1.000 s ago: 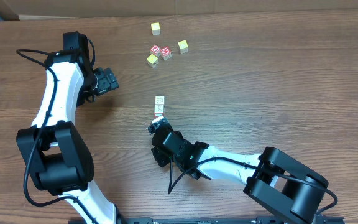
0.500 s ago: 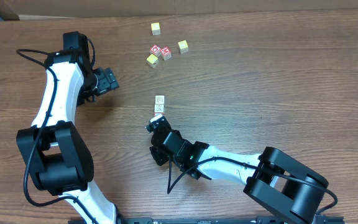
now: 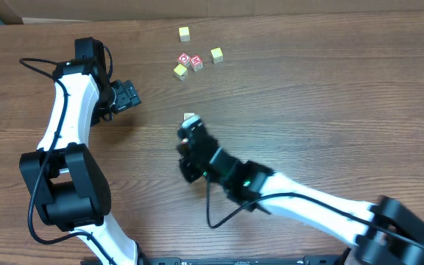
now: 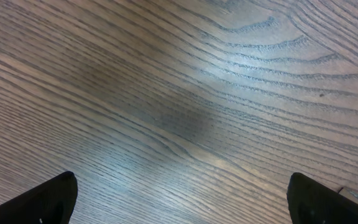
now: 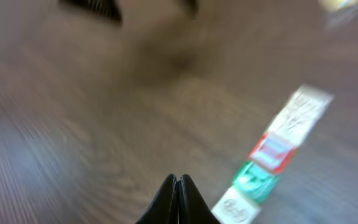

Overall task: Flip 5 blocks
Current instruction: 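Lift the right gripper off the row and move it right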

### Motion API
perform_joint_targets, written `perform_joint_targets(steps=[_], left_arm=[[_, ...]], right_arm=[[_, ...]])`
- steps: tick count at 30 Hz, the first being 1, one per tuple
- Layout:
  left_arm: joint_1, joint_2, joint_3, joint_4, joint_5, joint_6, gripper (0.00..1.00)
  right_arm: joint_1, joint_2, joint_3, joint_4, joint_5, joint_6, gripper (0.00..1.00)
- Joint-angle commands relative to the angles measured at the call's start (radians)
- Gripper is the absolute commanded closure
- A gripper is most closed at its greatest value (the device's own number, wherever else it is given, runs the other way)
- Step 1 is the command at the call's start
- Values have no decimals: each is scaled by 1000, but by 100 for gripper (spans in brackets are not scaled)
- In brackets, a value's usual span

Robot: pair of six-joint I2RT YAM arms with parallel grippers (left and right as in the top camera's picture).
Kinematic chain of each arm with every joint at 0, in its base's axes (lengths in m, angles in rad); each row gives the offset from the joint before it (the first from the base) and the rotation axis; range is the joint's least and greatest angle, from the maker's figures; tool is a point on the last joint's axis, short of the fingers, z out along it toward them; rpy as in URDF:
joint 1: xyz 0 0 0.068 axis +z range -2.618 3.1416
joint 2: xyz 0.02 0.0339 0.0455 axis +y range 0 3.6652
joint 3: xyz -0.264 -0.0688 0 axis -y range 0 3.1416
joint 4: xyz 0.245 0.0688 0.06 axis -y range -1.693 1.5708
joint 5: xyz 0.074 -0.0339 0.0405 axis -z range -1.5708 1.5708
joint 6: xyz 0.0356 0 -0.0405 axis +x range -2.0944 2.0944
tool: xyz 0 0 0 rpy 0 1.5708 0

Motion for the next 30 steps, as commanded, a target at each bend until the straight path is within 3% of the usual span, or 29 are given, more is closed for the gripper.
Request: perform_joint_targets(steps=[1,10,18,21,30], left_arm=[[-5,-18,13,-2,-12,-2,0],[-5,-18,13,-2,-12,-2,0],[-5,-18,13,-2,-12,-2,0],[-5,-18,13,-2,-12,-2,0],[-5,-18,13,-2,-12,-3,0]], right_arm=[[-92,-60,18,-58,50,5,95],[-415,-79,18,-350,50,4,88],[-542,-79,18,-439,50,-55,28],[-545,-79,17,-442,50,-88,0],[-545,-79,17,-467,50,-86,0]])
